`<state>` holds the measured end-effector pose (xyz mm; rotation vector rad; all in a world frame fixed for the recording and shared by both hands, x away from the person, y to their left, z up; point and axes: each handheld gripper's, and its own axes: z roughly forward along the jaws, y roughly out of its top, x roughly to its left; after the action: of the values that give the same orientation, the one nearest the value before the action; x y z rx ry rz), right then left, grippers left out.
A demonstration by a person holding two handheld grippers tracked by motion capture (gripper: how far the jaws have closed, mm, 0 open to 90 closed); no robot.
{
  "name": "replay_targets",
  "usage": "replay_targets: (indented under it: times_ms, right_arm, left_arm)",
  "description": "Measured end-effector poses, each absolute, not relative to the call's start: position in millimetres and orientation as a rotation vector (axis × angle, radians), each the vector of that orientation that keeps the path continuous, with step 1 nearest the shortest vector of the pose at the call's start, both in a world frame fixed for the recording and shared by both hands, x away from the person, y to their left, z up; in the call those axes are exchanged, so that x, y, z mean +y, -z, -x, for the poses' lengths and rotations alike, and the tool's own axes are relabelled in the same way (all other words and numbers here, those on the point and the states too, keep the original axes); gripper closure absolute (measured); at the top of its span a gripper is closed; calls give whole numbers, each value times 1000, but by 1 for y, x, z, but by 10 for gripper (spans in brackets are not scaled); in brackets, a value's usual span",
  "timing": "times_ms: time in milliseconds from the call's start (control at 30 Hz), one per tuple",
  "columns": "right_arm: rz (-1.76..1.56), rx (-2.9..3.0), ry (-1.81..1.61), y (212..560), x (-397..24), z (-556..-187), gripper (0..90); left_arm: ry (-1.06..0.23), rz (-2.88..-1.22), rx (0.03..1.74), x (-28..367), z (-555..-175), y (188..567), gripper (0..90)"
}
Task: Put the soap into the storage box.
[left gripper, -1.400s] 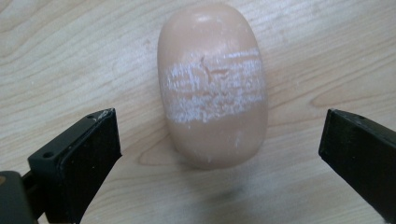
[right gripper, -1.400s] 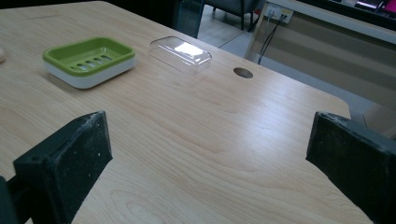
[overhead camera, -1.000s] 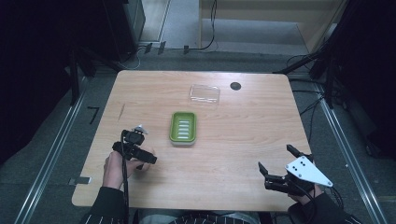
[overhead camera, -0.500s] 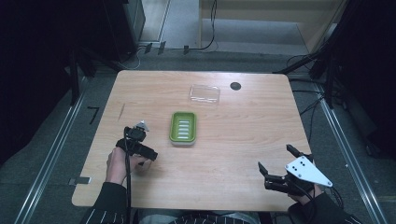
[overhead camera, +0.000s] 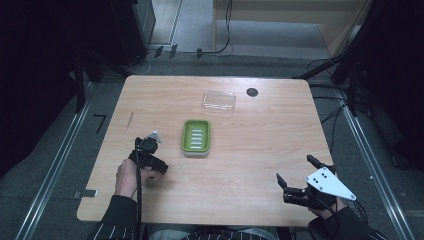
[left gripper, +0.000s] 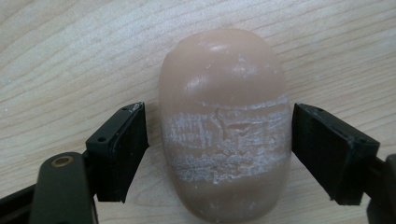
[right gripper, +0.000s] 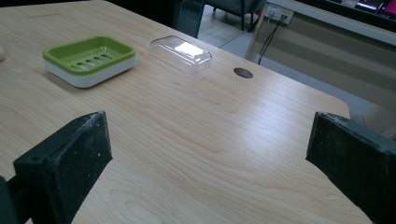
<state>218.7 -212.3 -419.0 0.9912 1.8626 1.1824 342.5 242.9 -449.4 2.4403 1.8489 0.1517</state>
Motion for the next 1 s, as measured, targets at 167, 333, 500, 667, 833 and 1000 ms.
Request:
replay_targets:
  times_ms: [167,333,500,667,833,1000]
  right_arm:
    - [-991,1862,-1182,419,-212,-219,0]
    - [-991,1862,-1180,419,-212,-218,0]
    - [-990,1860,-1179,419,-212,-218,0]
    - [-991,1859,-1179,419,-212,-218,0]
    - [-991,1860,-1178,419,-212,-218,0]
    - [-990,1859,-1177,419,-212,-218,0]
  left_arm:
    - [-142,-2434,1845,243,-343,451,260]
    - [-135,-2432,1845,243,-343,452,281]
    - [-151,-2438,1845,241,-343,452,288]
    - [-170,-2443,1842,239,-342,453,295]
    - [-180,-2440,1839,239,-341,452,313]
    - [-182,-2446,1828,240,-341,452,323]
